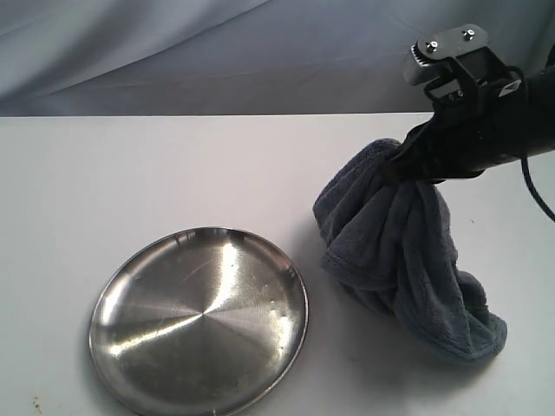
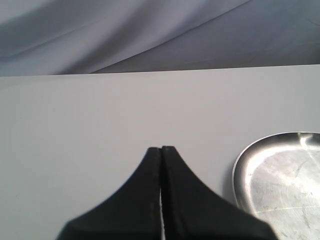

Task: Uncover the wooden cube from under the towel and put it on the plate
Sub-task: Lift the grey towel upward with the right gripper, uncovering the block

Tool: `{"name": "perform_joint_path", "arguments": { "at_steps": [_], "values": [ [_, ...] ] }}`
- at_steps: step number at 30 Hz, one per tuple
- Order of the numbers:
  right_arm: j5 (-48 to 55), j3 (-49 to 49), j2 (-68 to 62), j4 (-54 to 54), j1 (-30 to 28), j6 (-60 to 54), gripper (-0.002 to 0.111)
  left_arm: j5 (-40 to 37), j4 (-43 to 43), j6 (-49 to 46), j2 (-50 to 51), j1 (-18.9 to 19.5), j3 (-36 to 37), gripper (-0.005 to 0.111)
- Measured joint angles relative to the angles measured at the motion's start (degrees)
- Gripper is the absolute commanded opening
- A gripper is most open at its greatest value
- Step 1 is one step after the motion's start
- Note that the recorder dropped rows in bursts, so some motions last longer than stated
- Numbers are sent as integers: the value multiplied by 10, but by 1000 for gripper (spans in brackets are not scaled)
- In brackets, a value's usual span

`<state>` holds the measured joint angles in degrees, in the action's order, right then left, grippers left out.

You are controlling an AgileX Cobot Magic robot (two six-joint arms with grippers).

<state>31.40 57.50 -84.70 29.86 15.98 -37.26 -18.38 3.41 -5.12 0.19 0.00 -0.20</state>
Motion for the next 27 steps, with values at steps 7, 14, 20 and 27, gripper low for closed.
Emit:
{"name": "perform_joint_path", "arguments": {
  "at_steps": [7, 14, 20, 27],
  "values": [
    [3, 0, 43, 1, 0, 0, 0, 0, 0, 0, 0, 0, 0, 0],
    [11, 0, 87, 23, 0, -1, 0, 0, 0, 0, 0, 0, 0, 0],
    [28, 0, 109, 56, 0, -1, 0, 0, 0, 0, 0, 0, 0, 0],
    [49, 0, 112, 114, 0, -9, 0, 0, 0, 0, 0, 0, 0, 0]
  ]
}}
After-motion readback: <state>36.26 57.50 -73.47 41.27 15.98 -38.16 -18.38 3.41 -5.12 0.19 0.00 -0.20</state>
